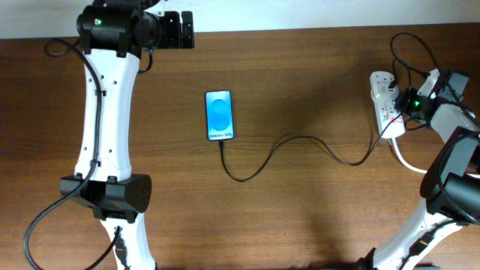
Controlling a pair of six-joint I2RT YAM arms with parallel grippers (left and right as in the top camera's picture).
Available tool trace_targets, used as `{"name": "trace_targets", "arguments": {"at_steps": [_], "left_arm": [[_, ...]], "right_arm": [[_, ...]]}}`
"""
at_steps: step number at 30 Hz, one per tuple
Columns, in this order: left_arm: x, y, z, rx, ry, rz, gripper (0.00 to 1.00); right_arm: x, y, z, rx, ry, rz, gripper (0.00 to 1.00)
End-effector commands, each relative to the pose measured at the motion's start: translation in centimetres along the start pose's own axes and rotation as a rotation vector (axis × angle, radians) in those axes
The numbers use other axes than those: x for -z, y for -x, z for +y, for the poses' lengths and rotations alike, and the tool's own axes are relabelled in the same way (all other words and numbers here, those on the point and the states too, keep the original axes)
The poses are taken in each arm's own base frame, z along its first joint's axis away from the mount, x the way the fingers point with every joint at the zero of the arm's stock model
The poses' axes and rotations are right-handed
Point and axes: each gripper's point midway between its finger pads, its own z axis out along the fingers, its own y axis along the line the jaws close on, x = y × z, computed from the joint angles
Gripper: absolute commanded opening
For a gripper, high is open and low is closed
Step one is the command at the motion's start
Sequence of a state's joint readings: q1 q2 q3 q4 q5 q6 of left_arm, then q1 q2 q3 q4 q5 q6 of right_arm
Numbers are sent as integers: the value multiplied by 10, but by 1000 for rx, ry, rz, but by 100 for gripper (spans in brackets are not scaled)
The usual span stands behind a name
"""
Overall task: Plug charger to phone and switch on socket
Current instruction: 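Press the orange socket switch down with the right gripper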
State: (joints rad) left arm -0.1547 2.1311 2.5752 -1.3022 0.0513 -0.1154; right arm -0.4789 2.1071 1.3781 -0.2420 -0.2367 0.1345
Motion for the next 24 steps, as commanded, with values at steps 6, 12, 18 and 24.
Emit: {"name": "trace_targets", "arguments": {"at_steps": [6,12,18,24], "left_arm": [[2,1,5,-7,11,-5,99],[2,1,5,-7,11,-5,100],[2,1,5,-7,11,-6,100],[2,1,5,-7,11,-5,99]], "right_arm": [[-9,-27,3,-9,18,95,37],[-10,-32,14,0,45,115,37],[-11,-40,21,9,46,143,37],[-10,-43,20,5,44,157,37]]}}
